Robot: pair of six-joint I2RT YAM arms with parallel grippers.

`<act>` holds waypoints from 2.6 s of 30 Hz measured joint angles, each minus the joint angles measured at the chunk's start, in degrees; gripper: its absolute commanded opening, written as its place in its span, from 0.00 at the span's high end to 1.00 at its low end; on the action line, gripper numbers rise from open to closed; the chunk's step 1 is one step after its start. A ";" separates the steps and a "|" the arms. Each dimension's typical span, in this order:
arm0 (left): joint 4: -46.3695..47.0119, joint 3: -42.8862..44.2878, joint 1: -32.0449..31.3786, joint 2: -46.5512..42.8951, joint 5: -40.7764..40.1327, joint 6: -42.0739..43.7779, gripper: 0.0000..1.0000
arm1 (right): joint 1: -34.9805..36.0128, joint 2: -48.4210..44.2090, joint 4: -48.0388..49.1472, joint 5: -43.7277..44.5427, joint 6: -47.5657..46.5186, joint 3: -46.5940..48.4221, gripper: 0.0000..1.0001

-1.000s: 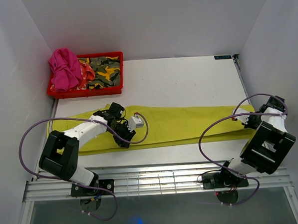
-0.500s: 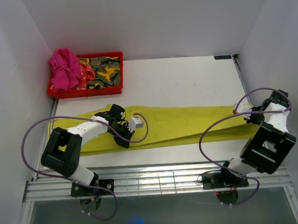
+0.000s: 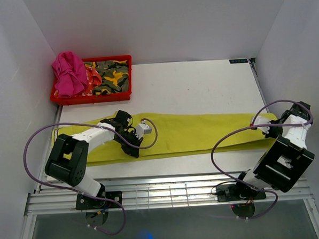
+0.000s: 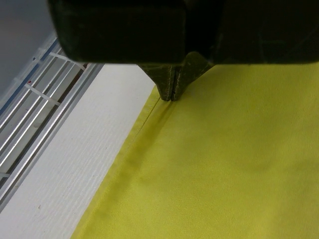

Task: Fold and stack the trousers
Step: Fold the trousers

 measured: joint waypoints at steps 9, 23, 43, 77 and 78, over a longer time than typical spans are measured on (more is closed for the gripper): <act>-0.85 0.68 0.42 0.35 0.35 0.02 1.00 | -0.63 10.10 9.49 1.68 2.25 -5.49 0.92; -4.72 1.07 0.48 -6.47 -3.28 2.23 1.00 | -0.20 10.05 15.96 2.73 3.91 -9.29 0.92; -9.14 -4.74 1.49 -7.93 -6.95 5.97 0.68 | -0.33 10.43 17.62 6.29 4.94 -7.78 0.26; -14.58 5.81 31.78 1.64 -10.95 5.09 0.55 | 57.18 23.23 4.20 -0.83 56.65 8.02 0.55; -14.49 6.19 31.08 2.01 -10.99 4.59 0.55 | 56.96 23.17 4.81 -0.04 57.02 7.96 0.57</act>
